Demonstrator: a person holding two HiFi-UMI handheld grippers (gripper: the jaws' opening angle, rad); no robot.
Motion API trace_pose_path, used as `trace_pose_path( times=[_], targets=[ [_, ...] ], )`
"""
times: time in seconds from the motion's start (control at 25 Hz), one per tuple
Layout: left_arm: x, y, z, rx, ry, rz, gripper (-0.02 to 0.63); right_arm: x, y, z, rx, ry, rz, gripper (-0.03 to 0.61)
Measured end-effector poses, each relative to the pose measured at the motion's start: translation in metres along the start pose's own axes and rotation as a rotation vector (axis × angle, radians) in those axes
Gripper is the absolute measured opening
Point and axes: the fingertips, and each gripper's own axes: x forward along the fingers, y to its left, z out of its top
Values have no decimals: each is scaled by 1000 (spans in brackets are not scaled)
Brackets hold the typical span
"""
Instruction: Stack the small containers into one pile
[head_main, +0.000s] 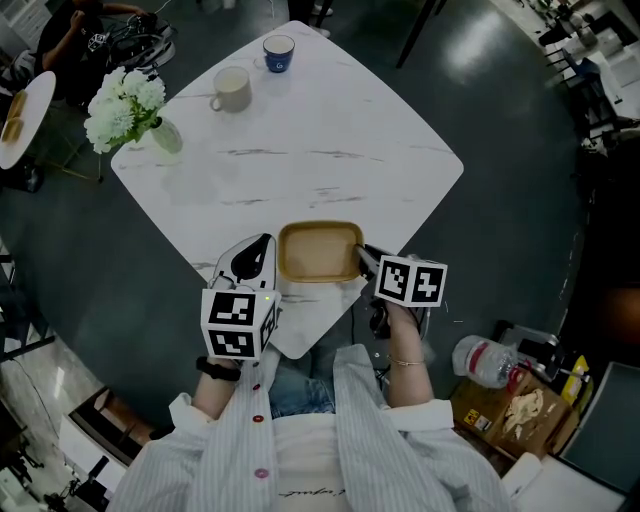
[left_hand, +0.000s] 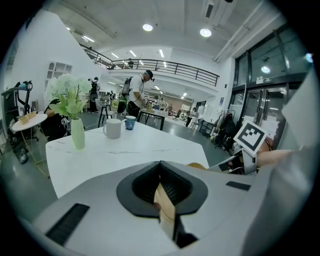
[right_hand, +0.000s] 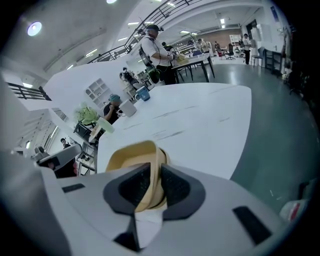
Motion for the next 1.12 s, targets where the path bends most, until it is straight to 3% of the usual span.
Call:
trace_pose_path(
  times=[0.72,1.12],
  targets=[
    [2,-4,-3,-13,1,5,17,-3,2,5,-163,-27,-37,124],
    [1,-5,14,-43,-48,33,17,-7,36,32,-265,-61,66,127]
  ],
)
